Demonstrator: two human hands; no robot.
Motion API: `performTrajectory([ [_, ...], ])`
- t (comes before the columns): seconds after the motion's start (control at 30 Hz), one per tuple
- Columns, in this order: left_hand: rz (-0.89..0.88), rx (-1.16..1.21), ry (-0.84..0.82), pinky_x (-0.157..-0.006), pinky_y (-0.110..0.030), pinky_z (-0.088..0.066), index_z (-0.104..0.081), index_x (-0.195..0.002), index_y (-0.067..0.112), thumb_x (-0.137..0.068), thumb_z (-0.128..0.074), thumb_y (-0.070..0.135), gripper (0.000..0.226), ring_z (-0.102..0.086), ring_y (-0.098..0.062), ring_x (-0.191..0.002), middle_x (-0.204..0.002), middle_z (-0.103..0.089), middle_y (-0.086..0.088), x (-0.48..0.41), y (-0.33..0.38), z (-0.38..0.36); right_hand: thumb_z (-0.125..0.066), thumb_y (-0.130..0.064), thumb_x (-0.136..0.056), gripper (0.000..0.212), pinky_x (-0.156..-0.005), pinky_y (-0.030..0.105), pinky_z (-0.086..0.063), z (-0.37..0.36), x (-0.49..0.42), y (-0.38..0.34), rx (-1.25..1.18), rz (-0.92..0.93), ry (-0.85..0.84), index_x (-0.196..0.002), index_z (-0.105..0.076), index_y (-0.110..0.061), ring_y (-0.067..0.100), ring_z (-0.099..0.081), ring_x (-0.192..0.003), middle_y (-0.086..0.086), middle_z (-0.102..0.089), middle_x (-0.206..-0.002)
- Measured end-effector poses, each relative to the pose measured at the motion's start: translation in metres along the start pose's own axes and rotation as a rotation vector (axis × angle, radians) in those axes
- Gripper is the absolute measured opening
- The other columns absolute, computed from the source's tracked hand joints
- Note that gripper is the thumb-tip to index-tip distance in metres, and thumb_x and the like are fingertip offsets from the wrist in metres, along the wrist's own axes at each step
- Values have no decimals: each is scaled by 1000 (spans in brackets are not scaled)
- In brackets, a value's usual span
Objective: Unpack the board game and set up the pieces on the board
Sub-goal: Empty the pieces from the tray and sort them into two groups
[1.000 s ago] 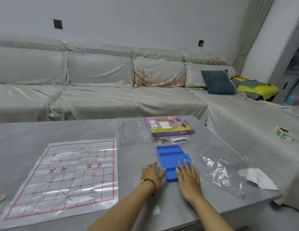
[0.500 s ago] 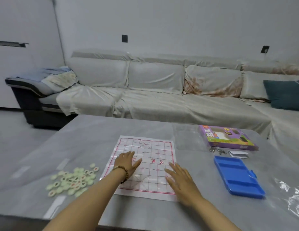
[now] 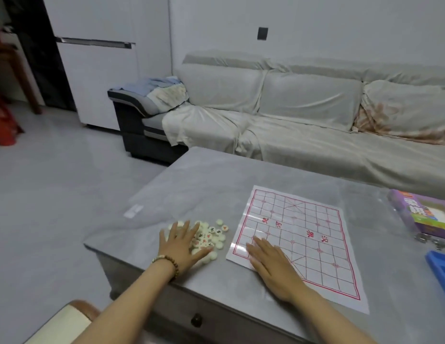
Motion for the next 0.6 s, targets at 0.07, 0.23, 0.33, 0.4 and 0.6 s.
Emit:
performTrajectory([
  [0.07,-51,-4,-4,-113,-52,9,8,-146,40,-30,16,97,130,14,-21,-144,-156,14,9,5,-3,-2,21,-84,-62,103,-113,23,10,-9,2,3,-3,12,-18,-148,-13,-39,1,9,-144,-25,7,-151],
  [0.23,-290,39,108,-117,-46,-11,-25,-144,36,-57,-18,92,103,-13,-21,-143,-154,-20,6,18,6,6,1,-74,-81,77,-116,22,5,-8,5,-2,-28,35,111,-145,-23,-40,-6,-1,-142,-26,-8,-150],
  [0.33,-327,91,216,-100,-29,-30,-54,-120,32,-69,-42,73,66,-39,-17,-122,-124,-49,7,18,3,16,-31,-60,-88,55,-113,27,-23,-7,-6,-36,-100,138,216,-134,-48,-34,-3,-33,-129,-21,-42,-139],
  [0.4,-314,83,216,-92,-26,-27,-57,-113,31,-76,-55,62,48,-40,-14,-115,-116,-52,10,18,-1,17,-44,-55,-87,46,-102,24,-33,-12,-17,-61,-152,206,234,-124,-59,-31,1,-46,-117,-17,-55,-126],
  [0.6,-281,58,172,-90,-22,-25,-56,-119,33,-86,-55,52,38,-38,-10,-113,-118,-55,14,18,-4,13,-60,-46,-84,36,-87,21,-36,-23,-41,-90,-168,233,227,-113,-67,-28,8,-49,-101,-12,-59,-109],
])
Point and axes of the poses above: each hand's wrist, its own x-axis away from the middle knuckle, its own z-axis out of the back of the hand, y = z × x, the point moved 7 cm from there along -x, towards the middle knuckle
